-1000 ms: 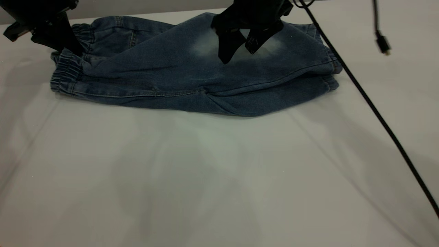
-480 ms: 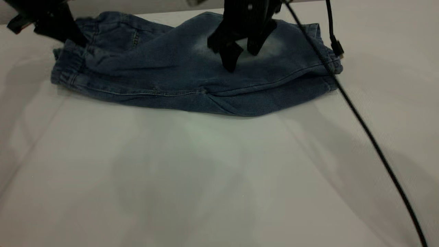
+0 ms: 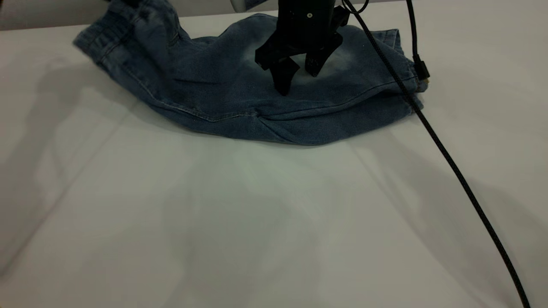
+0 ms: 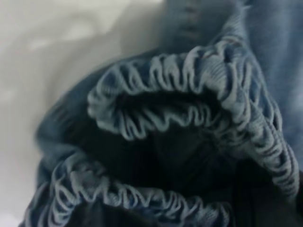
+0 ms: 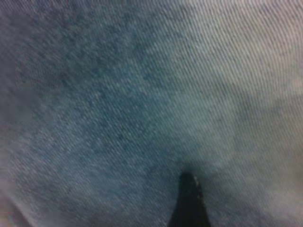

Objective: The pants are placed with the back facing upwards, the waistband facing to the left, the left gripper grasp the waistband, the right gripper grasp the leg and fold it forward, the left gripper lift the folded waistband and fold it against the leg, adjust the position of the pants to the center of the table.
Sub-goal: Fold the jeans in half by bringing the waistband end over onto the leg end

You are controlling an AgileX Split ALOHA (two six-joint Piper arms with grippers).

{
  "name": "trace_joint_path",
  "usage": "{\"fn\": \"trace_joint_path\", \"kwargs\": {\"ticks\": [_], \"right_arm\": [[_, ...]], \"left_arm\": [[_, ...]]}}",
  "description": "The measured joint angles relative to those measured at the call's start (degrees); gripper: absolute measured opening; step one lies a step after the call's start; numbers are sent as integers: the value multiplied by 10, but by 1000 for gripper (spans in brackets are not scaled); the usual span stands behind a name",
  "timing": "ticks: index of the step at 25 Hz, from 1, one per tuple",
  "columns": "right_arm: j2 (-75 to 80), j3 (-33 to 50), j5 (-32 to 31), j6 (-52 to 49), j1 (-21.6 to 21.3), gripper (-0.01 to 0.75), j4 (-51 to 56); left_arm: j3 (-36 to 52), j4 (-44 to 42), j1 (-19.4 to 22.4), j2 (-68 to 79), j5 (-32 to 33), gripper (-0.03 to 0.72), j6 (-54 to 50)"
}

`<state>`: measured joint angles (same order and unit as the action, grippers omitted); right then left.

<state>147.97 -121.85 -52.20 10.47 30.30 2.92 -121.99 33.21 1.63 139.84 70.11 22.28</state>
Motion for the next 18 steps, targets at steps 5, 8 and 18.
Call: {"fn": "trace_joint_path", "kwargs": {"ticks": [5,8,18], "right_arm": [[-1,-55,-42,0,0,465,32],[-1,-107,-82,0,-7,465,32],[1,-185,-179,-15,-93,465,29]], "left_arm": [[-16,-2,-35,0,1,75,7],[-28,-2,-42,0,0,75,7],[-60,2,-48,-2,0,75,7]]}}
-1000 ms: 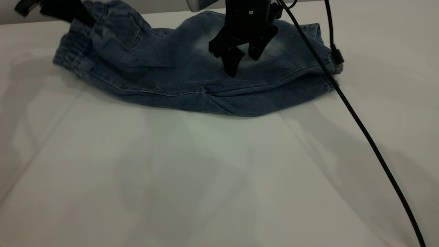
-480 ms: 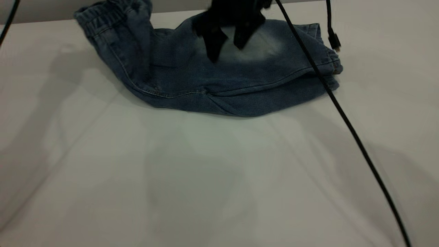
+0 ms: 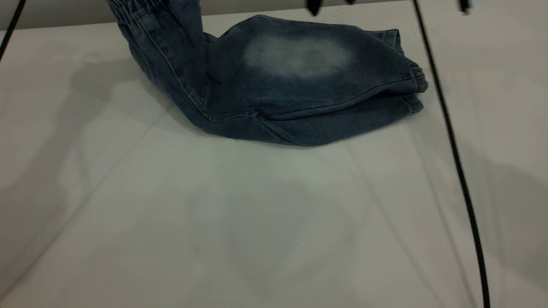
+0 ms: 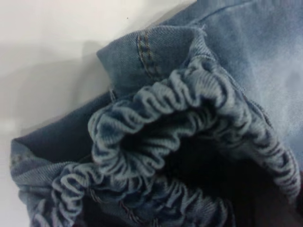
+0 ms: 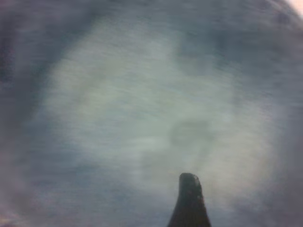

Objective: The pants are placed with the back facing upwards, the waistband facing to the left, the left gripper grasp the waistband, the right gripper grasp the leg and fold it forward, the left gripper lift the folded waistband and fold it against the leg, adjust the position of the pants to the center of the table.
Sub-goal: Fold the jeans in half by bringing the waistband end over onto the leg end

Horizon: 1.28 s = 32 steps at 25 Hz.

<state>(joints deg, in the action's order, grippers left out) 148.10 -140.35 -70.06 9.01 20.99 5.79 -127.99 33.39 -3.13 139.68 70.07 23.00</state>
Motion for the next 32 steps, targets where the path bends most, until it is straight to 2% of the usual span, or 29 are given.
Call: {"fn": "trace_joint_path", "kwargs": {"ticks": [3,13,27,32], "right_arm": [[9,1,1,-5,-18,465,-2],[97,1,3,-10,-16,465,8],[96,0,24,-1,-20,465,20],[73,-1,14,1,-42,465,19]], "left_arm": [[-5,1,-2,0,0,75,-1],[-50,0,-29,0,-1,75,2],[-53,-2,-133,0,-1,75,21],[-53,-4,-136,0,-1,75,21]]}}
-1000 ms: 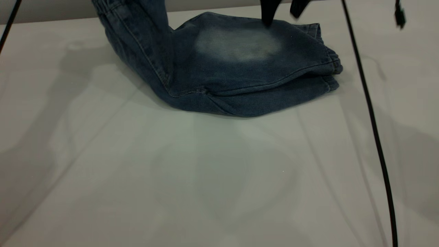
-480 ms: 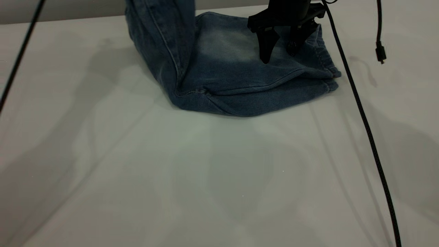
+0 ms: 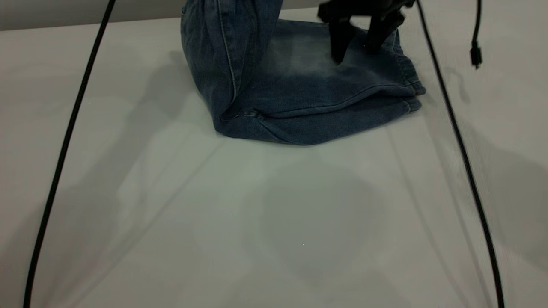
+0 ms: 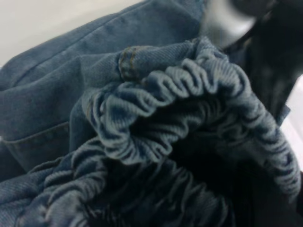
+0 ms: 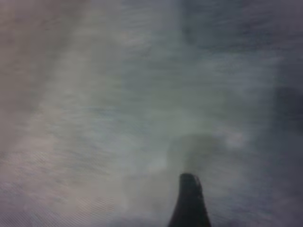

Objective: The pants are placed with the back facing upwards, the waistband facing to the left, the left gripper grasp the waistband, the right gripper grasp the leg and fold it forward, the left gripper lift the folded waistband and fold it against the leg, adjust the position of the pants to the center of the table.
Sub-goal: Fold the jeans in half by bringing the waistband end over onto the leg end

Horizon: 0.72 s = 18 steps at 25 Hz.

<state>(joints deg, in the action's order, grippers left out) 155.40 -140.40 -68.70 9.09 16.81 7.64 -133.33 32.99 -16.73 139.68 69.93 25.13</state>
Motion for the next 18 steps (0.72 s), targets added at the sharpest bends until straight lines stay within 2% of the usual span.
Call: {"fn": "trace_joint_path", "kwargs": {"ticks": [8,18], "right_arm": [[-45,-4,-7,4,-54,465,-1],[-69,-100,-15,1,-130,465,-2]], "left_arm": [[0,0,-16,0,0,75,-1],[0,0,-94,1,-9,75,31]]}}
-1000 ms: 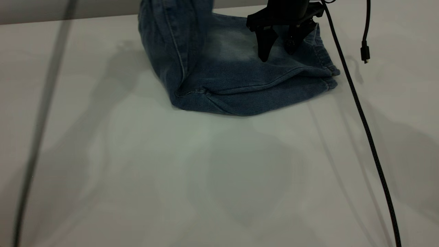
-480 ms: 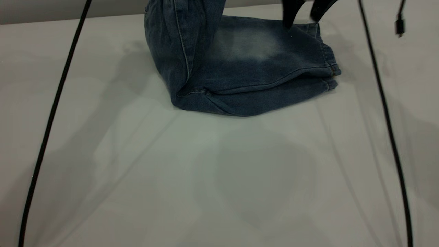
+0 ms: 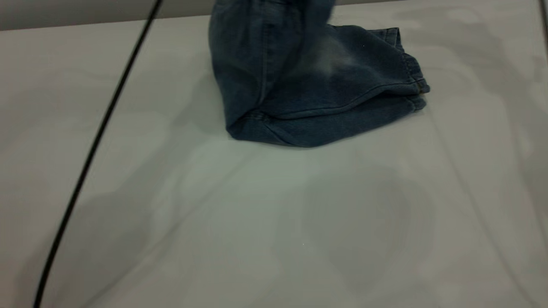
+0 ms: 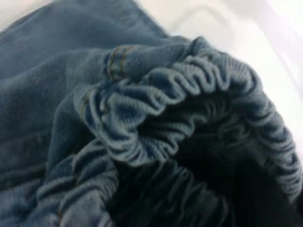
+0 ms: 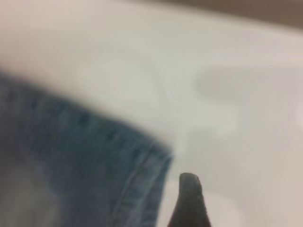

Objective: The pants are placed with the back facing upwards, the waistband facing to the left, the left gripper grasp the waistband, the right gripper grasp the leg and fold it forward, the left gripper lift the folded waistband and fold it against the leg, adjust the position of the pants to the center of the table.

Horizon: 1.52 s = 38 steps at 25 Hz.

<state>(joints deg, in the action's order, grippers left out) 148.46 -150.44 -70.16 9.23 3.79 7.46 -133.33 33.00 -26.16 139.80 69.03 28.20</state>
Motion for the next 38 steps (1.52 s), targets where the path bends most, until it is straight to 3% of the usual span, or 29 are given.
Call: {"fn": "trace_joint_path", "kwargs": {"ticks": [5,11,13,19,22,25,29,33,38], "right_arm": [[-20,-5,0,1,-23,465,1],[-41,-15,1,2,-41,465,1],[-45,-15,1,2,-43,465,3],[-46,-15,1,3,-44,465,3],[-46,-15,1,3,-44,465,4],[-45,-15,1,3,-44,465,4],[-45,-15,1,3,-44,465,25],[-45,-15,2,3,-43,465,56],[-53,-14,2,4,-37,465,74]], "left_arm": [[0,0,-35,3,-47,75,34],[0,-20,-43,38,-56,113,34],[0,-8,-43,54,-65,174,34],[1,42,-44,66,-150,476,48],[1,72,-44,66,-197,564,67],[-1,87,-44,63,-208,584,66],[-18,41,-43,62,-157,585,41],[-23,-69,-43,64,-68,586,-33],[-23,-183,-48,93,-9,587,-137]]}}
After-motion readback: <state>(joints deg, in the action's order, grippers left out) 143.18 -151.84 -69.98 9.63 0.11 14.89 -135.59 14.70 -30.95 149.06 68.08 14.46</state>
